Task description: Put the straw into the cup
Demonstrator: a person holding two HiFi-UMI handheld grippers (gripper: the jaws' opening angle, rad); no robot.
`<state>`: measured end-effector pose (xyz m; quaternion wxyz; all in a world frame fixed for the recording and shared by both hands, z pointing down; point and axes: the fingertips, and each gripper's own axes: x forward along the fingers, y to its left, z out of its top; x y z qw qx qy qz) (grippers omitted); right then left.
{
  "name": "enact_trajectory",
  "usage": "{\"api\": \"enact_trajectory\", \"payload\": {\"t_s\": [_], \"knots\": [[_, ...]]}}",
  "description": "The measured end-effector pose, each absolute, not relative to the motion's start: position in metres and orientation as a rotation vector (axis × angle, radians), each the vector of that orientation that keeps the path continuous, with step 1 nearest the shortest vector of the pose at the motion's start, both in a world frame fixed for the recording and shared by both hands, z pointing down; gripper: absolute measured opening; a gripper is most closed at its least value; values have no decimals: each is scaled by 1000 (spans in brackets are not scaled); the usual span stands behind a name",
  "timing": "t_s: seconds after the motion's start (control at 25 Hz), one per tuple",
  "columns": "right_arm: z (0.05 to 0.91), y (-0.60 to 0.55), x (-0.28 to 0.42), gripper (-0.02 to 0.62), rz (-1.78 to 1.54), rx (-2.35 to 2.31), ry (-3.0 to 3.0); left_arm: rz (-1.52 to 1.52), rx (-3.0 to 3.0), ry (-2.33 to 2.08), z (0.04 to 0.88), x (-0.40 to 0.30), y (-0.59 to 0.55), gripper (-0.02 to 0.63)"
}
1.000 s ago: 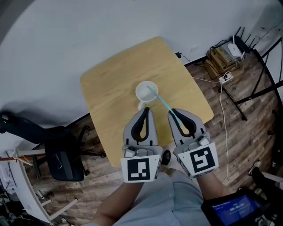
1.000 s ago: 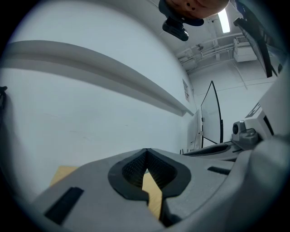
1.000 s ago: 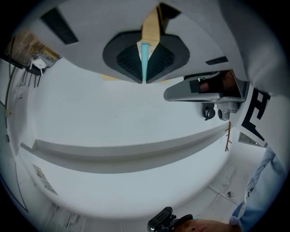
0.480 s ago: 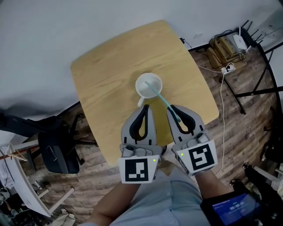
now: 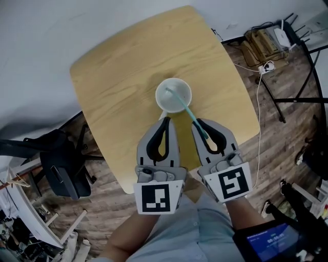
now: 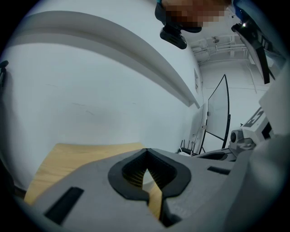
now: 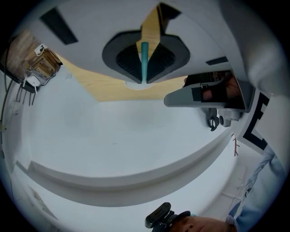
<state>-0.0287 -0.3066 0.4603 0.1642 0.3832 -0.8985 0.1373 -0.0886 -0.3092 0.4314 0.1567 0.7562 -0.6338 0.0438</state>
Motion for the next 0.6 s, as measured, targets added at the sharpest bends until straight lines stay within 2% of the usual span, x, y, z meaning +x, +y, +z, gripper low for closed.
{"api": "enact_trajectory", "payload": {"t_s": [0.24, 0.6], "knots": [[470, -310, -32, 49, 409, 1102, -2550, 129, 2167, -1799, 440, -93, -313, -3], [424, -304, -29, 75, 331, 1194, -2607, 98, 2271, -1816, 399, -88, -301, -3]]}}
